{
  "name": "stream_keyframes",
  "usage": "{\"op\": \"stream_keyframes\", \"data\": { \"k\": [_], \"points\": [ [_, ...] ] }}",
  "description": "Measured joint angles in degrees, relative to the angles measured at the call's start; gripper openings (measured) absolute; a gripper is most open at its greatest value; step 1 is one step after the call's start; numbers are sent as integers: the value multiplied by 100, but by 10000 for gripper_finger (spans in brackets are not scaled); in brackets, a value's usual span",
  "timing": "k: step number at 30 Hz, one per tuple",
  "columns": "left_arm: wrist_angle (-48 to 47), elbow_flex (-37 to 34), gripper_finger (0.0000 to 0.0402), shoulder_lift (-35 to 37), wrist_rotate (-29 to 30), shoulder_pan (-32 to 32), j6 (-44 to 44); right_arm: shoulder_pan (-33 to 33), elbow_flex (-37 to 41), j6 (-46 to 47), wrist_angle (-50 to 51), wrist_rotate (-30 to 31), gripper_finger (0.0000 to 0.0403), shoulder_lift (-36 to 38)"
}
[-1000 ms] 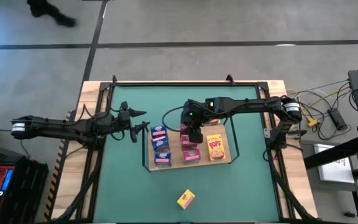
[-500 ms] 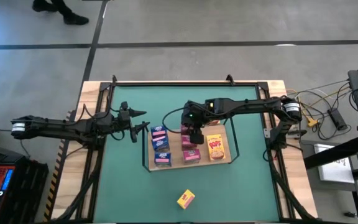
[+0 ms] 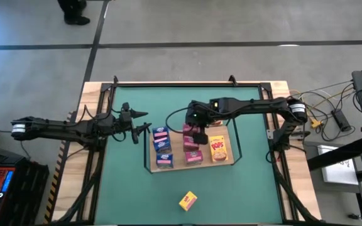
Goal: Stack cereal on shelf
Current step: Remove the yellow cereal box from the shelf
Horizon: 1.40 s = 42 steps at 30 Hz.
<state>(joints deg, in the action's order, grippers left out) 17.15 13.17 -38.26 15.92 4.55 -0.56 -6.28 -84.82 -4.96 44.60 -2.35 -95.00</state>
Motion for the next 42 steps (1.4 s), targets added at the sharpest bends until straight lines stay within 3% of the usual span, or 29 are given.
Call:
{"op": "stream_keyframes", "data": {
  "k": [18, 31, 37, 42],
  "points": [
    [-2, 0, 233, 0, 1, 0, 0, 2, 180, 1124, 935, 513, 380, 753],
    [0, 0, 233, 0, 2, -2, 0, 42, 222, 4231, 2552, 647, 380, 828],
    [0, 0, 233, -1, 2, -1, 0, 265, 376, 5440, 2576, 638, 380, 828],
    [-2, 0, 233, -1, 2, 0, 0, 390, 523, 5758, 2355, 638, 380, 828]
  ]
}}
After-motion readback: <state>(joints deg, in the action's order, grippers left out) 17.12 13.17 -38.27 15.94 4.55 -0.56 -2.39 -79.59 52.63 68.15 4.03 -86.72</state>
